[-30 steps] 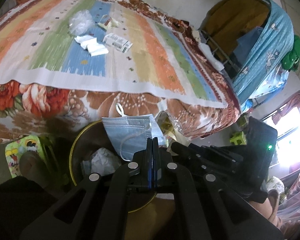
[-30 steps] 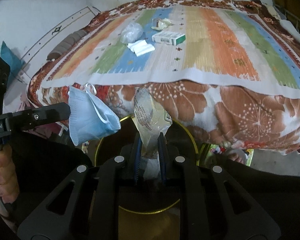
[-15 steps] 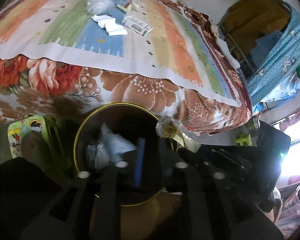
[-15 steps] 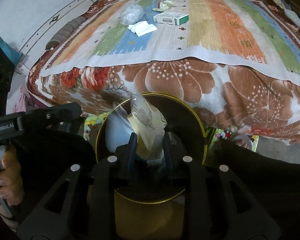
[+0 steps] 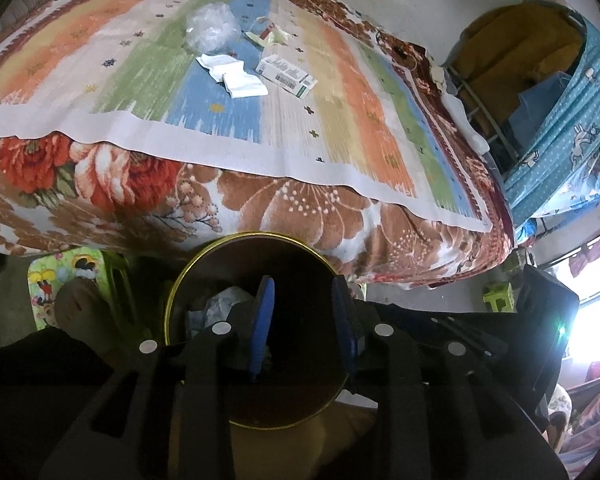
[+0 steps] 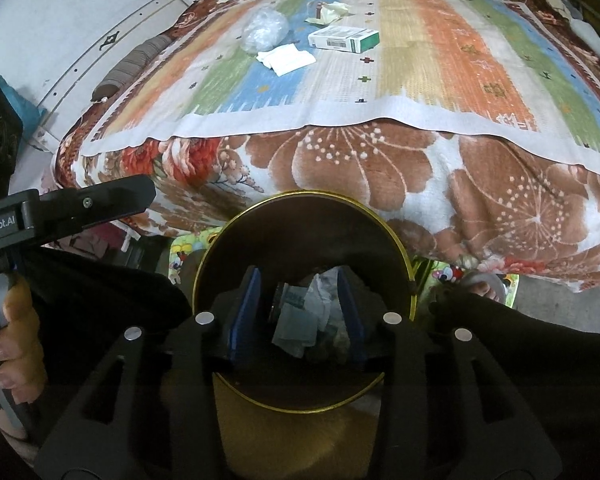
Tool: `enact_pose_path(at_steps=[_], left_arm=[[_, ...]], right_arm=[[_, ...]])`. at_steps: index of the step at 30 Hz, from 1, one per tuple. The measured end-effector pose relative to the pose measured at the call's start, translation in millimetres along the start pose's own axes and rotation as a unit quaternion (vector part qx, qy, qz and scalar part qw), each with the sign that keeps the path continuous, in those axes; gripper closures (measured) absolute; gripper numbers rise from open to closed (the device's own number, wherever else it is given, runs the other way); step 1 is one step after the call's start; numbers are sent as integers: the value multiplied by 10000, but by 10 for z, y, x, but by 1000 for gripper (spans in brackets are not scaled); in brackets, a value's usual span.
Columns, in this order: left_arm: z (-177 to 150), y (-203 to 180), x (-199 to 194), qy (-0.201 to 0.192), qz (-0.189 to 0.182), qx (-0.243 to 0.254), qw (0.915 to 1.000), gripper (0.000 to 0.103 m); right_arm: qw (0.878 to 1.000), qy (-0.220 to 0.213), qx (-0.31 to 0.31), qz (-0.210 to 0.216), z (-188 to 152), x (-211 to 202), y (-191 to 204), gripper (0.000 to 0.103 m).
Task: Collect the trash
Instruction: 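Open both grippers over the bin to drop the mask and wrapper, then move both open tools forward toward the white tissues and medicine box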
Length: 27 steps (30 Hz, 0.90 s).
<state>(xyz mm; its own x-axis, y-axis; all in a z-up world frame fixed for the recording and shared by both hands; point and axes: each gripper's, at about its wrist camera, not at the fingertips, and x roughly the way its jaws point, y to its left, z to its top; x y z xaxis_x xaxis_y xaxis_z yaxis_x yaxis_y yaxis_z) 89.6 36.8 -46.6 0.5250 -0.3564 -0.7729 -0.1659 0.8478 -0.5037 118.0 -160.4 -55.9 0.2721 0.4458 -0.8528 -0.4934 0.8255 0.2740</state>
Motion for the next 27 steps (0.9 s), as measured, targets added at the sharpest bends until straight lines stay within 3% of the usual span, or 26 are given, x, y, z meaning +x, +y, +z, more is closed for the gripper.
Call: enact_pose_path(at_steps=[12, 18, 22, 27], left_arm=[[218, 57, -13, -59, -58, -260, 9996, 70], [403, 117, -69, -75, -115, -369, 9992, 56], [561, 124, -88, -102, 62, -274, 9996, 48], [769, 140, -108, -264, 480, -139, 9984, 45]], right_arm=[[9996, -265, 44, -13, 274, -108, -81, 55], [9991, -395, -60, -141, 455, -147, -123, 48], [9983, -490, -212, -225, 571, -157, -123, 40], [9974, -576, -369, -211, 765, -194, -134, 37]])
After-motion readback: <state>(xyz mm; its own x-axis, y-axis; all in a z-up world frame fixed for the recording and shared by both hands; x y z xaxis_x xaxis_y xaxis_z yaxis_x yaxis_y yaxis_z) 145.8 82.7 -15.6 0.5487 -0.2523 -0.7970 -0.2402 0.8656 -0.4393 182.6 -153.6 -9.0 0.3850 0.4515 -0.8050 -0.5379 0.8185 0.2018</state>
